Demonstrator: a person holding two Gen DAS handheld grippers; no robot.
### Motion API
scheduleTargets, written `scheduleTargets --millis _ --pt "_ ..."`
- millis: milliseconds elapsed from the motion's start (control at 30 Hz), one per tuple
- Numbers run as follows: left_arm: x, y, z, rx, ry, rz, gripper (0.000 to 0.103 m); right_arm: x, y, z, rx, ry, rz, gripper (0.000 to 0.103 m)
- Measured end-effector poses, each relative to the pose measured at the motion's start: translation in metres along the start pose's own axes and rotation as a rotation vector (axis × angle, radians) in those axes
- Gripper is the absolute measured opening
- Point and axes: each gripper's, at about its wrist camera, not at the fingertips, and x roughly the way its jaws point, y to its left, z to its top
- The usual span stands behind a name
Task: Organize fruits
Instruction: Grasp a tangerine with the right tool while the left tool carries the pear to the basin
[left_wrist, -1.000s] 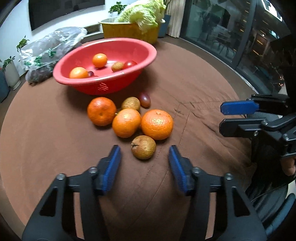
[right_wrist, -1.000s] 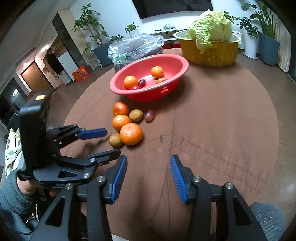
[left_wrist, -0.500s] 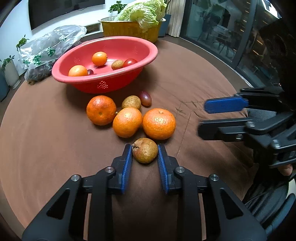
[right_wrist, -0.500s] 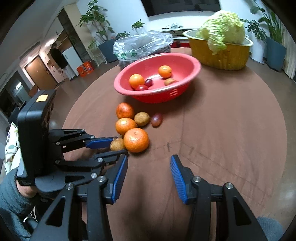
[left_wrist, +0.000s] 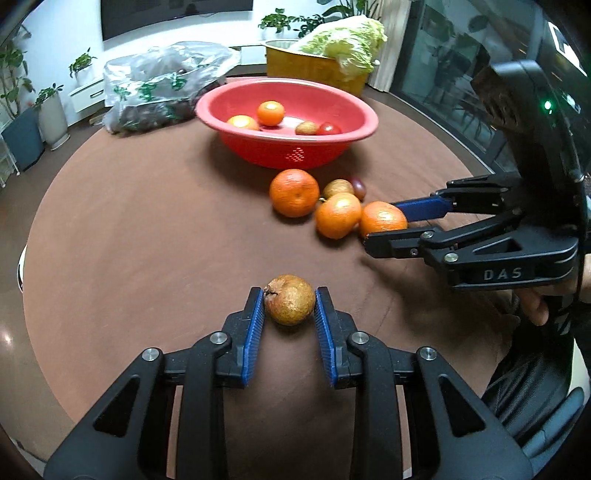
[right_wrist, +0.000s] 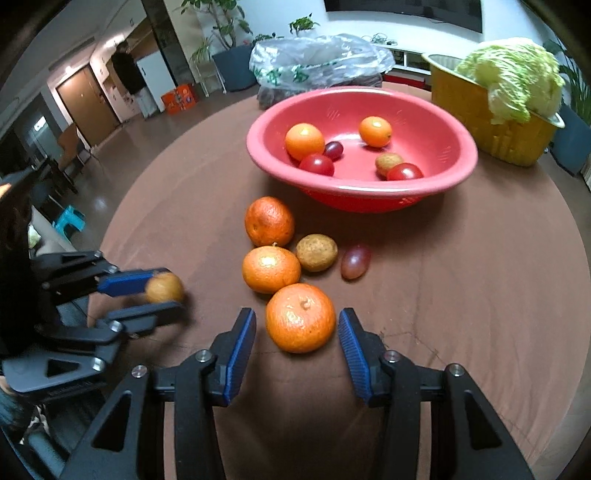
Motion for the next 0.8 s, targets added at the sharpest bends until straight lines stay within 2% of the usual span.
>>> scheduleTargets --millis 133,467,800 --pt "0.000 0.001 0.000 -0.005 -0.004 -0.001 0.026 0.002 -0.002 0.000 -0.002 0.007 -0.014 0.042" --pt "-0.003 -0.002 0.010 -0.008 -0.020 -0.006 0.026 -0.013 -0.012 -0.011 0.053 -0.011 0.021 0.041" --pt "-0.008 -0.011 0.062 0.050 -0.074 0.005 0.026 -0.048 -0.044 -0.012 0.116 -0.067 -0.006 0.041"
